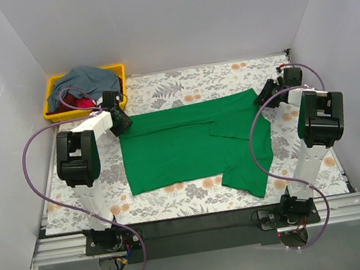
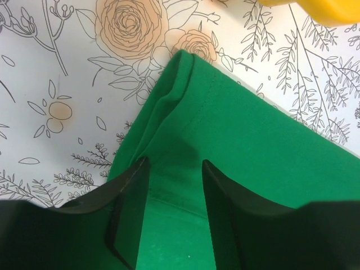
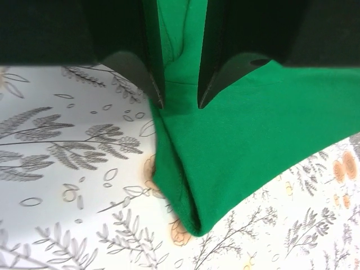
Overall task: Fold and stack the t-shirts
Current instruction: Fold the tshirt
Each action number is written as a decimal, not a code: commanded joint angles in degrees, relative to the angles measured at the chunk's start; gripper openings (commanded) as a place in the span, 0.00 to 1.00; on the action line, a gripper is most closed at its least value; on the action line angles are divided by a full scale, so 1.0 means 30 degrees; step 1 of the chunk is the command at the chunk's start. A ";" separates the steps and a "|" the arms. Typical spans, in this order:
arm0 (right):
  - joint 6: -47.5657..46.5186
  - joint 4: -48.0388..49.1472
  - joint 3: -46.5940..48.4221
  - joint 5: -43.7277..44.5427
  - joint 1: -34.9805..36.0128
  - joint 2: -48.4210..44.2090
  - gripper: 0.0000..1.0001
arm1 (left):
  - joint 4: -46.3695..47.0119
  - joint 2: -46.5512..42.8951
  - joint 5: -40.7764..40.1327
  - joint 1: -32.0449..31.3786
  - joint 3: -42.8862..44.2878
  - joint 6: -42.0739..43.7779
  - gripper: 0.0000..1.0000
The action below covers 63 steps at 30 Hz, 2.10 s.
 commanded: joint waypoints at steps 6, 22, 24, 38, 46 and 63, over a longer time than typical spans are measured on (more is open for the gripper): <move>-0.2689 -0.3446 -0.0020 0.4302 0.0392 -0.4347 0.48 | -0.0922 -0.3781 -0.2008 -0.0482 0.0287 0.0477 0.55; -0.2603 -0.9023 -0.8045 0.7942 0.6223 -1.5684 0.63 | -0.8688 -1.6786 -0.3508 -0.6490 -1.0930 -0.6844 0.59; -0.2574 -0.8993 -0.8718 0.7734 0.6575 -1.6158 0.63 | -0.9213 -1.7146 -0.3158 -0.6550 -1.1954 -0.7429 0.57; -0.3042 -0.8730 -1.0010 0.7500 0.7162 -1.6834 0.63 | -0.8838 -1.4688 -0.2688 -0.6813 -1.3218 -0.8926 0.46; -0.3042 -0.8524 -1.0304 0.8143 0.7162 -1.6541 0.63 | -0.7841 -1.3662 -0.1868 -0.6843 -1.4041 -0.8839 0.47; -0.0786 -1.0018 -1.1767 1.1690 0.5554 -1.6745 0.63 | -0.7957 -1.4217 -0.1868 -0.6901 -1.4245 -0.9220 0.00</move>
